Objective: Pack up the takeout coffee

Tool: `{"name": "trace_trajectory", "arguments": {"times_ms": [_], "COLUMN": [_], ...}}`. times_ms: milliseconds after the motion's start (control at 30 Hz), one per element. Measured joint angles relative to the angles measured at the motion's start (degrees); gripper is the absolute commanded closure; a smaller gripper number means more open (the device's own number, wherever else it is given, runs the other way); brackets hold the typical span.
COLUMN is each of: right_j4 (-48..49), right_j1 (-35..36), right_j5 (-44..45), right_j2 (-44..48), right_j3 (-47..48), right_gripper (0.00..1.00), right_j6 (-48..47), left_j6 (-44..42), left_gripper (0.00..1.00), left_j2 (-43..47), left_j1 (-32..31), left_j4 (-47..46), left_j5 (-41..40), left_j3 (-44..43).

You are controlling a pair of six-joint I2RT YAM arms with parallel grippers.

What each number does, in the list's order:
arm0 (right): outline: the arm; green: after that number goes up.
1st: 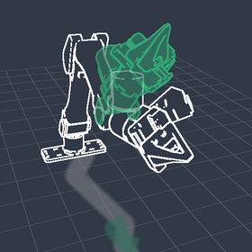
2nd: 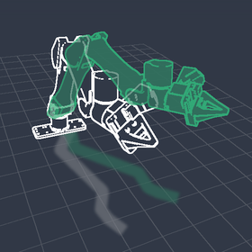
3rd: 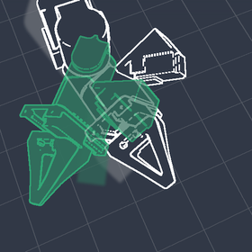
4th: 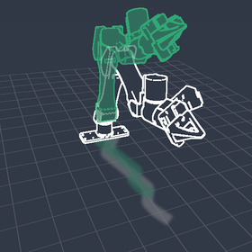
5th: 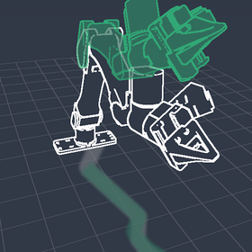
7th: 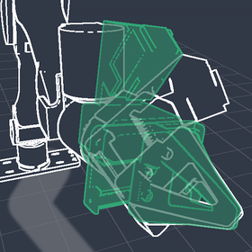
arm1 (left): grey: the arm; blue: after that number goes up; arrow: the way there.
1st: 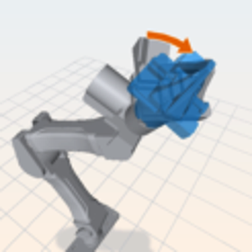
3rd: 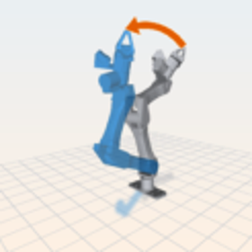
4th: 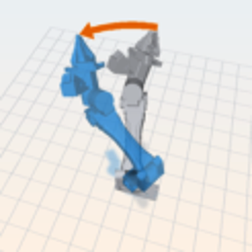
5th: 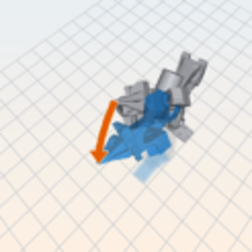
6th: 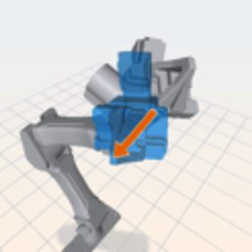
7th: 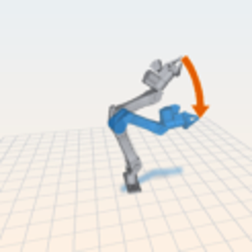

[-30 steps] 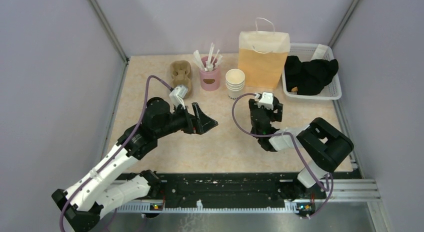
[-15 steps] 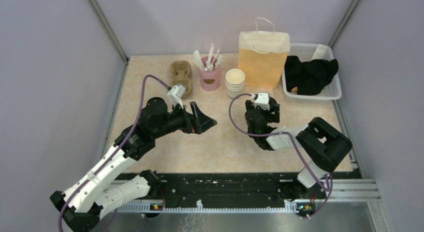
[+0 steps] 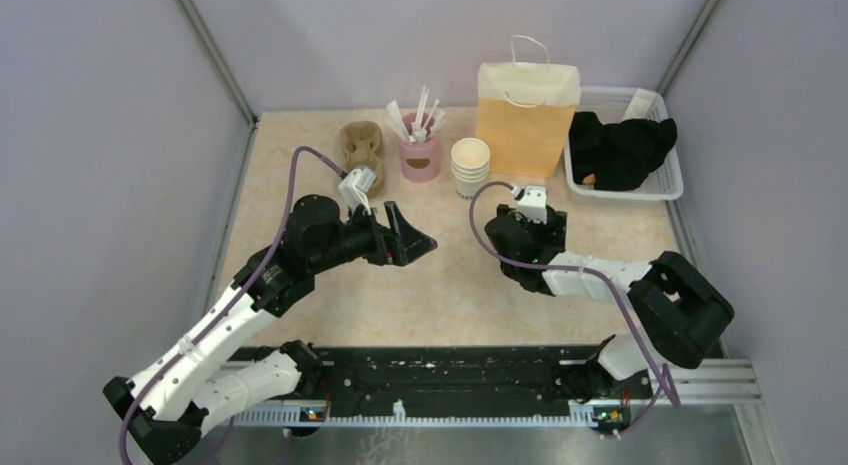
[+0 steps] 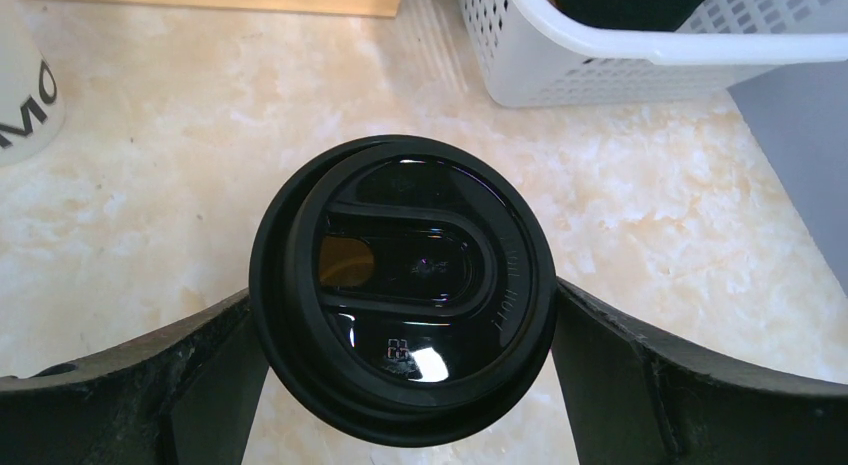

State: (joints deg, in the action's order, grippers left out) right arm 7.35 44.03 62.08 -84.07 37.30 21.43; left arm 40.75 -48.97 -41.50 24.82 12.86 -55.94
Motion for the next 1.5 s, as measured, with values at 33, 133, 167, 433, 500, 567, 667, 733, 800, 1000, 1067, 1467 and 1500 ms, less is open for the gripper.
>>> {"name": "trace_trajectory", "arguments": {"times_ms": [33, 133, 167, 433, 500, 567, 667, 733, 800, 1000, 1067, 1467, 1500], "right_j4": [-1.64, -5.84, -7.04, -14.08, -16.13, -18.29, -21.66, -23.12, -22.99, -17.51, -16.13, -2.49, -1.66], "right_j1": [0.09, 0.17, 0.17, 0.22, 0.22, 0.22, 0.22, 0.22, 0.22, 0.33, 0.37, 0.46, 0.46], "right_j5": [-0.35, -1.64, -2.14, -6.36, -7.32, -8.33, -9.97, -10.82, -11.69, -14.38, -14.49, -23.96, -26.27], "right_j2": [0.74, 2.78, 3.34, 6.78, 7.93, 9.57, 11.93, 13.05, 14.05, 16.33, 16.06, 16.2, 16.96], "right_j3": [0.0, 0.0, 0.0, 0.81, 1.14, 1.55, 2.97, 4.07, 3.98, 0.17, 0.17, -5.86, -6.82], "right_gripper": [0.01, 0.01, 0.01, 0.01, 0.01, 0.01, 0.01, 0.01, 0.01, 0.01, 0.01, 0.01, 0.01], "right_j6": [0.74, 1.77, 1.97, 2.45, 2.47, 2.67, 2.89, 3.23, 3.08, 0.13, -0.42, -9.99, -11.67], "left_j6": [0.02, 0.04, 0.04, 0.85, 1.2, 1.53, 2.05, 2.45, 2.71, 3.48, 4.17, 13.4, 13.31], "left_gripper": [0.02, 0.02, 0.02, 0.02, 0.02, 0.02, 0.02, 0.02, 0.02, 0.07, 0.12, 0.08, 0.07], "left_j2": [-0.2, -0.96, -1.25, -2.58, -2.58, -2.6, -2.97, -3.43, -3.91, -7.34, -9.22, -24.46, -24.41], "left_j1": [0.0, 0.0, 0.0, 0.0, 0.0, 0.0, 0.0, 0.0, 0.0, -0.02, -0.02, -0.04, 0.24], "left_j4": [0.02, -0.02, -0.15, -1.53, -1.77, -1.9, -1.95, -2.05, -2.14, -5.95, -9.03, -29.24, -28.76], "left_j5": [0.09, 0.35, 0.44, 1.25, 1.33, 1.49, 1.9, 2.21, 2.62, 6.23, 7.98, 14.45, 14.21], "left_j3": [0.0, 0.0, 0.0, 0.24, 0.55, 0.92, 1.18, 1.22, 1.22, 3.28, 5.88, 18.16, 17.09]}}
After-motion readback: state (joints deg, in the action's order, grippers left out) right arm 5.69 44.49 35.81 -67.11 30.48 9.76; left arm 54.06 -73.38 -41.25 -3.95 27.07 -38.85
